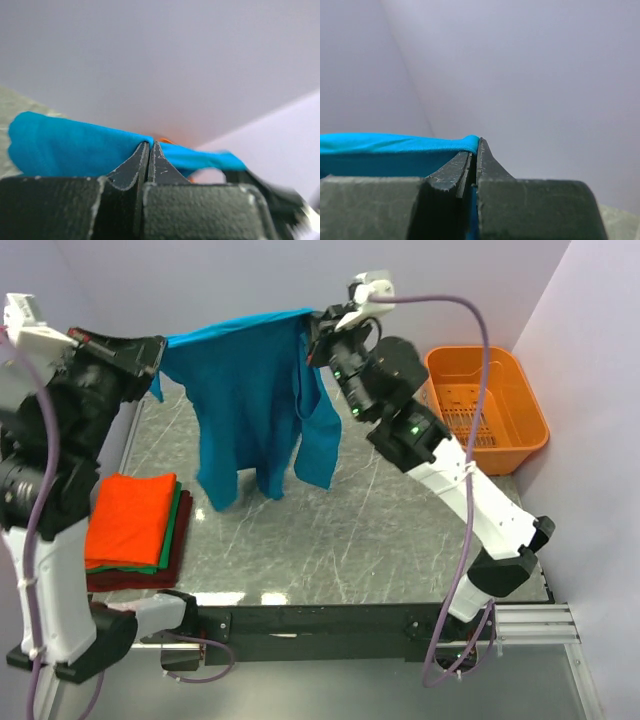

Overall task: Fold and stack the t-shirts
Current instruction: Flatten the tshirt out

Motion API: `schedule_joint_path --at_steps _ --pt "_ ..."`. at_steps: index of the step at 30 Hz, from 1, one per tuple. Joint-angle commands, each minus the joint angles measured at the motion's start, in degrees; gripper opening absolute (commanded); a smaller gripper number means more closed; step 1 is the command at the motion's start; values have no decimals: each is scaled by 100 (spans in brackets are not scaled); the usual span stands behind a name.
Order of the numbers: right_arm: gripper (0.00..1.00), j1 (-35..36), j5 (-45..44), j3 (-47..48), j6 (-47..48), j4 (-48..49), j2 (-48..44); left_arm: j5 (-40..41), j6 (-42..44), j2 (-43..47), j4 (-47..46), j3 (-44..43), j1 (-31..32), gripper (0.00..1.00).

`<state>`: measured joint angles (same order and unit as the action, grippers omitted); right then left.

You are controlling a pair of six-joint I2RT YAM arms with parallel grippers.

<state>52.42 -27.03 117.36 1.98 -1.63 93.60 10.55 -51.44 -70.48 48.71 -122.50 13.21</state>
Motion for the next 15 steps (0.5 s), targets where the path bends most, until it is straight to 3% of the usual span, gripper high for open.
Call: schedule_joint_path --at_steps 1,5,6,9,10,12,13,15 --pt "0 -801 723 16 -592 -426 -280 -631 117 332 -317 225 -82 1" --pt "0 -1530 1410 -1605 -1600 -233 -973 -1923 -400 779 -1394 1831 75 1" --pt "0 -1673 1689 -1924 -1778 -180 -1089 -1925 -463 877 -1625 2661 555 1" --pt "3 -2235 1850 -3111 -2446 -118 -1458 -1065 -507 957 -2312 3860 1838 1" --pt "9 -2341 1954 -3558 -2604 -162 -1528 -681 -533 783 -2461 4091 2608 1" --pt "21 -2613 1938 -3886 -2965 -539 -1704 -572 -805 536 -2995 4792 3176 1" --pt "41 -2641 1773 -4183 -3036 -697 -1775 -545 -919 231 -3268 5031 3640 1" --pt "60 -2667 1544 -4527 -3185 -1110 -2090 -580 -1148 -218 -3769 5401 4195 1"
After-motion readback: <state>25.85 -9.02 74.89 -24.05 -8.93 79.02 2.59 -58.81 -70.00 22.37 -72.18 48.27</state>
